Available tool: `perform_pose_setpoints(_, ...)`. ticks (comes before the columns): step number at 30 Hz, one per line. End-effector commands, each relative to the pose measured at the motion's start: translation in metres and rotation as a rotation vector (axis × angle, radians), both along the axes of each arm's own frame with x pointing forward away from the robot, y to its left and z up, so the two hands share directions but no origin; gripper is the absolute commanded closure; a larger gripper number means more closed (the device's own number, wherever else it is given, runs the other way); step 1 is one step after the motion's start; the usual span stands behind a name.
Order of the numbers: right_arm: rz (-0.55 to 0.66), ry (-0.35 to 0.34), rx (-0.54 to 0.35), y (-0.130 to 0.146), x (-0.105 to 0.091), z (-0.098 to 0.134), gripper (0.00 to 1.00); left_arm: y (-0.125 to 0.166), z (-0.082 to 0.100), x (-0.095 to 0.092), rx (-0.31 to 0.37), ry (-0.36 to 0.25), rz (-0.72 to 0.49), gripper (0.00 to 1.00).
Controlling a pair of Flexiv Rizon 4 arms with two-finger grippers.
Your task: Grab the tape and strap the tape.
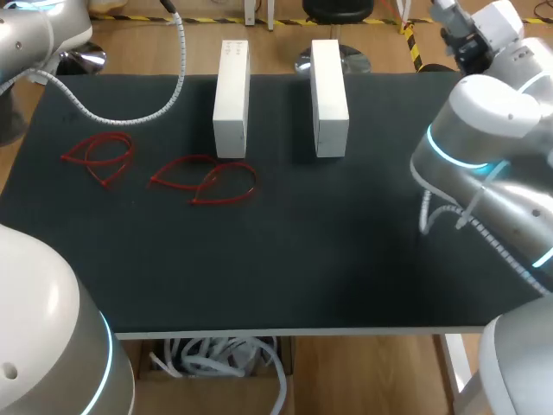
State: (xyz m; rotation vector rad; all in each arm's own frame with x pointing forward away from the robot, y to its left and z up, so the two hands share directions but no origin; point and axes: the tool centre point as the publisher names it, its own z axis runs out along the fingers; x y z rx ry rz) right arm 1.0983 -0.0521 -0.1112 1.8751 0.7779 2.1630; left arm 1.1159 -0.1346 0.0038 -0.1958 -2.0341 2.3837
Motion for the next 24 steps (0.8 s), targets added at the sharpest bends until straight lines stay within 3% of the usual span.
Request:
perform_pose_setpoints(1,-0.095,0.014,0.080,0.006,-0.005,-0.011,0.00,-0.001,0.000,-0.002,0.000,0.000,0.005,1.00)
perform_pose_setpoints(7,-0.106,0.119,0.185,0.010,-0.009,-0.015,0.00,-0.001,0.000,-0.002,0.000,0.000,0.005,1.00)
perform_pose_setpoints(10,-0.072,0.130,0.225,0.017,-0.007,-0.012,0.00,-0.001,0.000,-0.002,0.000,0.000,0.005,1.00)
perform_pose_setpoints(13,-0.081,0.103,0.302,0.018,0.002,-0.015,0.00,-0.001,0.000,-0.002,0.000,0.000,0.005,1.00)
perform_pose_setpoints(19,-0.038,0.052,0.356,0.030,0.017,-0.017,0.00,-0.001,0.000,-0.002,0.000,0.000,0.005,1.00)
perform_pose_setpoints(24,0.002,0.050,0.385,0.046,0.022,-0.018,0.00,-0.001,0.000,-0.002,0.000,0.000,0.005,1.00)
